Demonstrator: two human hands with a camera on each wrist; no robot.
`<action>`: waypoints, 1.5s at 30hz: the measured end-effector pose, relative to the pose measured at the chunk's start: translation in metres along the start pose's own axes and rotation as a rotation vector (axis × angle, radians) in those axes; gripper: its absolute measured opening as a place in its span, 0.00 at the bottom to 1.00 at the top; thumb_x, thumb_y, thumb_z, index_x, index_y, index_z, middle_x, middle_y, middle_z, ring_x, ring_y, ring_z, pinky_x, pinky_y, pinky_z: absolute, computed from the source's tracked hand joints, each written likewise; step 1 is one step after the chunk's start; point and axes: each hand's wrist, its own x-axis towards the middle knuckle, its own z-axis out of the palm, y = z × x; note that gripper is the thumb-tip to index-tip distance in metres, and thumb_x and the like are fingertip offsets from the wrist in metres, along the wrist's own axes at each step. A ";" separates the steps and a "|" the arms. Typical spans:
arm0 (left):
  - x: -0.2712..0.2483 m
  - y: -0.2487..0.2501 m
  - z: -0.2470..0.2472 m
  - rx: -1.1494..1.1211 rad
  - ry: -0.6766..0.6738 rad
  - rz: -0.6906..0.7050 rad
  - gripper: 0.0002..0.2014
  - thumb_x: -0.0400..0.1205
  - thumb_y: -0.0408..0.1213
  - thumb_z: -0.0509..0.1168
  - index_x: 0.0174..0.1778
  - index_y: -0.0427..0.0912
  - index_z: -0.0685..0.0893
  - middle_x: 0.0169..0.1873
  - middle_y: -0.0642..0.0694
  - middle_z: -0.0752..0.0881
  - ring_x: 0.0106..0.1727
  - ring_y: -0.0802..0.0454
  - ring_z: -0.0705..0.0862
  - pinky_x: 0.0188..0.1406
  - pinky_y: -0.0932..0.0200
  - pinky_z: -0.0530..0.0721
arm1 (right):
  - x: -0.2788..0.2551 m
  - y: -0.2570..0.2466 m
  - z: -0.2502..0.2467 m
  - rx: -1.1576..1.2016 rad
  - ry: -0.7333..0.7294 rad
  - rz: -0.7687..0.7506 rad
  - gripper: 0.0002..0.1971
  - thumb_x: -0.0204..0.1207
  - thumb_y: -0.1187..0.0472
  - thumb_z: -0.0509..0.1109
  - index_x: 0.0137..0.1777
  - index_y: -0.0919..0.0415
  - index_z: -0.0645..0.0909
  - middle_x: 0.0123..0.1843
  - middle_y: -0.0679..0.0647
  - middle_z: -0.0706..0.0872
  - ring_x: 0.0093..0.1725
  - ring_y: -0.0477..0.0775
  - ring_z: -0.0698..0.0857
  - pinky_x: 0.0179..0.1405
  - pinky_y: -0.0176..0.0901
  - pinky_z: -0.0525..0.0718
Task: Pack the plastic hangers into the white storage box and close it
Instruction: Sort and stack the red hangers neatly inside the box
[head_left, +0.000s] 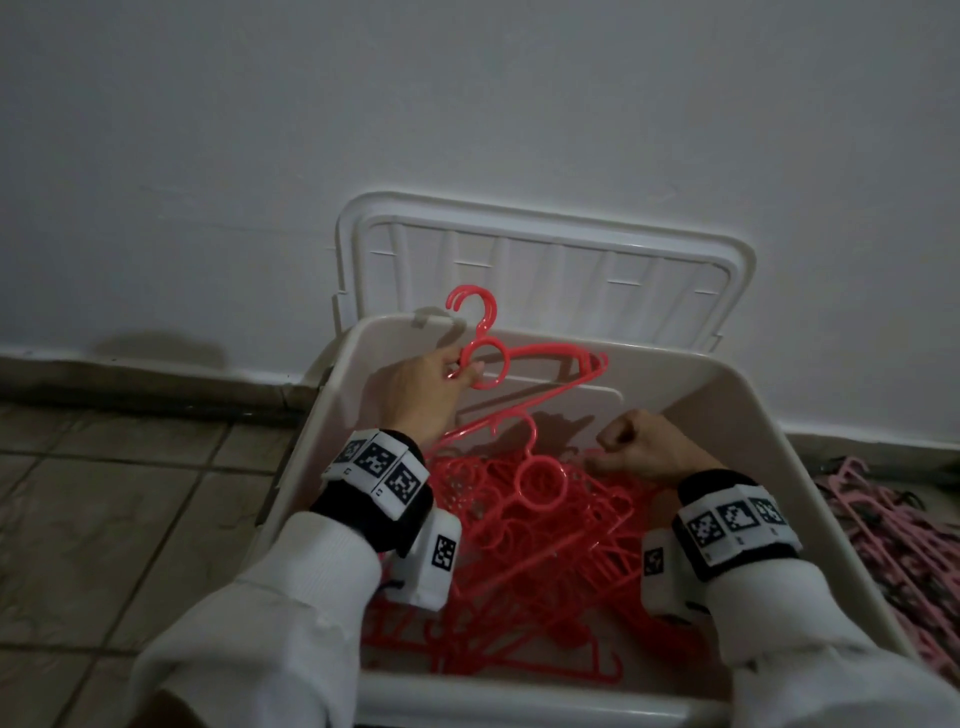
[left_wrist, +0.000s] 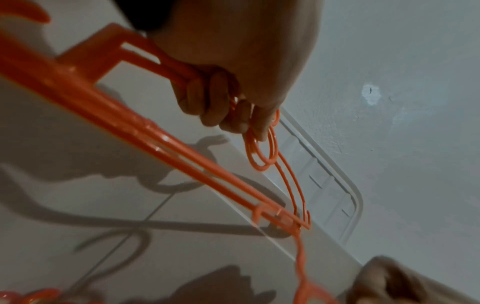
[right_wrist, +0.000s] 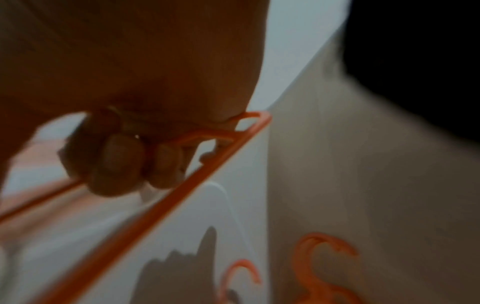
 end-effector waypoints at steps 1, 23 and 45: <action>-0.001 0.000 0.001 -0.049 -0.063 -0.010 0.14 0.83 0.49 0.61 0.62 0.52 0.84 0.51 0.52 0.87 0.43 0.61 0.77 0.34 0.68 0.65 | 0.000 -0.001 -0.001 0.124 0.046 -0.049 0.32 0.69 0.59 0.77 0.17 0.54 0.56 0.13 0.44 0.61 0.17 0.41 0.61 0.27 0.37 0.62; -0.005 0.003 0.017 -0.171 -0.375 0.220 0.16 0.81 0.46 0.65 0.51 0.35 0.86 0.35 0.41 0.83 0.34 0.58 0.77 0.32 0.73 0.70 | 0.007 -0.007 0.000 0.330 0.355 -0.195 0.18 0.69 0.65 0.78 0.35 0.53 0.68 0.34 0.47 0.74 0.34 0.41 0.73 0.39 0.36 0.74; -0.008 0.007 0.018 0.036 -0.297 0.161 0.17 0.86 0.50 0.54 0.58 0.43 0.81 0.45 0.48 0.87 0.45 0.51 0.86 0.43 0.61 0.77 | 0.017 -0.019 0.024 -0.060 0.297 -0.298 0.24 0.77 0.41 0.52 0.54 0.57 0.82 0.38 0.41 0.76 0.43 0.46 0.75 0.52 0.56 0.75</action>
